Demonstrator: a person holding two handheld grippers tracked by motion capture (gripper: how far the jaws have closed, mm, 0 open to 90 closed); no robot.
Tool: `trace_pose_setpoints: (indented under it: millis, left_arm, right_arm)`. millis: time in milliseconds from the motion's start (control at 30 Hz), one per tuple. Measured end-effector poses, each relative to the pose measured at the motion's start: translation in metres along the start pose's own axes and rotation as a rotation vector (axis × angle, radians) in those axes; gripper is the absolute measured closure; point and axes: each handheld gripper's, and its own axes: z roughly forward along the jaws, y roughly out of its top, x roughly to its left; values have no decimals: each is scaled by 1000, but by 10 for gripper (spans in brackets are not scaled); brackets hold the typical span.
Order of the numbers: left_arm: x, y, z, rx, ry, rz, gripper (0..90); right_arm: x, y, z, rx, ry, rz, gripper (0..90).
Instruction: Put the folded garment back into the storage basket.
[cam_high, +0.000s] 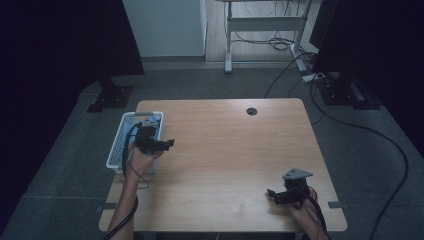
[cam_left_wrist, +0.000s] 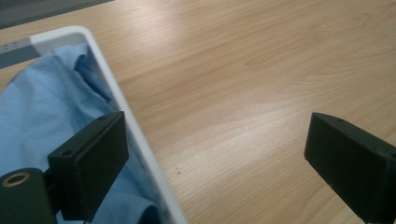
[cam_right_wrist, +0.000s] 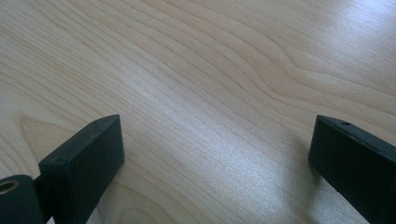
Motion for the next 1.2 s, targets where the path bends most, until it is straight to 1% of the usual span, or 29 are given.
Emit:
trace_pose_setpoints:
  millis: [33, 400, 733, 1000, 1200]
  left_arm:
    - [-2, 0, 0, -3, -3, -2, 58]
    - [-28, -4, 1, -23, -42, 33, 55]
    - [-55, -6, -2, -66, -102, 75, 49]
    - [-74, -14, 0, -76, -144, 102, 44]
    - [-87, -22, 2, -82, -158, 123, 35]
  right_arm:
    - [0, 0, 0, -1, 0, 1, 34]
    - [0, 0, 0, 0, 0, 1, 34]
    - [0, 0, 0, 0, 0, 1, 34]
    - [0, 0, 0, -1, 0, 1, 34]
    - [0, 0, 0, 0, 0, 1, 34]
